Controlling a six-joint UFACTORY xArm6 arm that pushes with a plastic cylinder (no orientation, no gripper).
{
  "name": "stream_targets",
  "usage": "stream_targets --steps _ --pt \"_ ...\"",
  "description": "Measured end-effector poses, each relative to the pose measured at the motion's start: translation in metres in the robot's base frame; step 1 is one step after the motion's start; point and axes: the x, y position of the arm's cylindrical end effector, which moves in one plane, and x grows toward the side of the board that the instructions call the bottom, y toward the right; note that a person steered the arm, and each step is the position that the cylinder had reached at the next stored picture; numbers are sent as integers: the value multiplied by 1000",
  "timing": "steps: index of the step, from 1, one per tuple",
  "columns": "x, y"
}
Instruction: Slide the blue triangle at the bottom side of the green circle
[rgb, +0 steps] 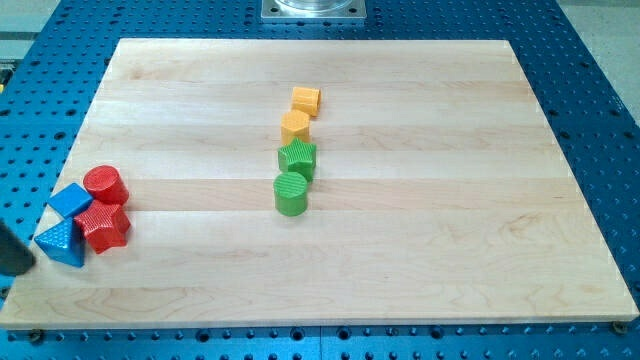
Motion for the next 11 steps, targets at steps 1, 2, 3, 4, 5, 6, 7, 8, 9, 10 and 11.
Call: stream_targets --steps 1,2,3,4,5,6,7,8,9,10,11 --pt "-17 68" --pt "-12 82" --pt "6 22" --pt "22 33" --pt "24 97" --pt "-6 144" --pt "-23 194" --pt "-35 180" --pt "-67 182" --pt "-75 215" --pt "-51 224"
